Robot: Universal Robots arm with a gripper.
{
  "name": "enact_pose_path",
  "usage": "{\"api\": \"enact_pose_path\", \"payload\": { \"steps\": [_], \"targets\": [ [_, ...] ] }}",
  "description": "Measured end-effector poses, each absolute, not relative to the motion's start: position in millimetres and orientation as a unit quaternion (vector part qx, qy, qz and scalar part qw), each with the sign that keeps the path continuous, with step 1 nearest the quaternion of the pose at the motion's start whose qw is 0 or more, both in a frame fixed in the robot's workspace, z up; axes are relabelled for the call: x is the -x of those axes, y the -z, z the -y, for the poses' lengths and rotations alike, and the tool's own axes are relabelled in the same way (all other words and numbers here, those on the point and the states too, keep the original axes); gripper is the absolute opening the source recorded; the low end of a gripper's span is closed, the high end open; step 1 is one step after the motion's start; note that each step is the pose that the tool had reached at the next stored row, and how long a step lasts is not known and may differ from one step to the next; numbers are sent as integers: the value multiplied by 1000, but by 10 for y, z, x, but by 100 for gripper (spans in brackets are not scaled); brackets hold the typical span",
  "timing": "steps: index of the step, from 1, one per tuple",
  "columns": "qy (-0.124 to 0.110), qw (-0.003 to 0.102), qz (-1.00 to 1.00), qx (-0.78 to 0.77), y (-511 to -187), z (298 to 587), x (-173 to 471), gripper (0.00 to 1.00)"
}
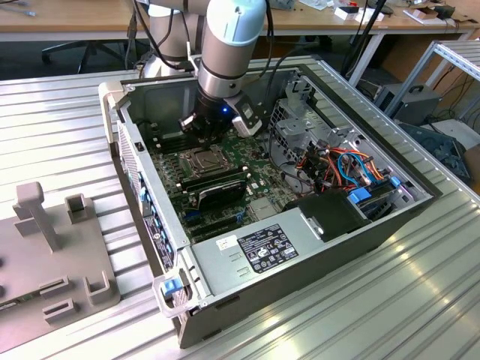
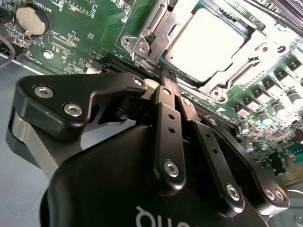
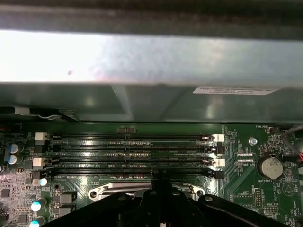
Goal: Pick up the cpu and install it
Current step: 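Install the first cpu locking lever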
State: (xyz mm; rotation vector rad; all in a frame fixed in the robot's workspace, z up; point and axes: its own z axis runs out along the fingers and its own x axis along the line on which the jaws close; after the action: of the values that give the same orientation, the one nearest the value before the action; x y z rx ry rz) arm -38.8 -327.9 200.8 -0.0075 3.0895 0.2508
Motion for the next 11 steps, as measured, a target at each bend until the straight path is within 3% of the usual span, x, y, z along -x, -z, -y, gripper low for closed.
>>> {"api": "enact_pose_path", "payload": {
  "steps": [11],
  "targets": [
    [-70, 21, -997, 3, -1997, 3270, 389, 11]
  ]
}}
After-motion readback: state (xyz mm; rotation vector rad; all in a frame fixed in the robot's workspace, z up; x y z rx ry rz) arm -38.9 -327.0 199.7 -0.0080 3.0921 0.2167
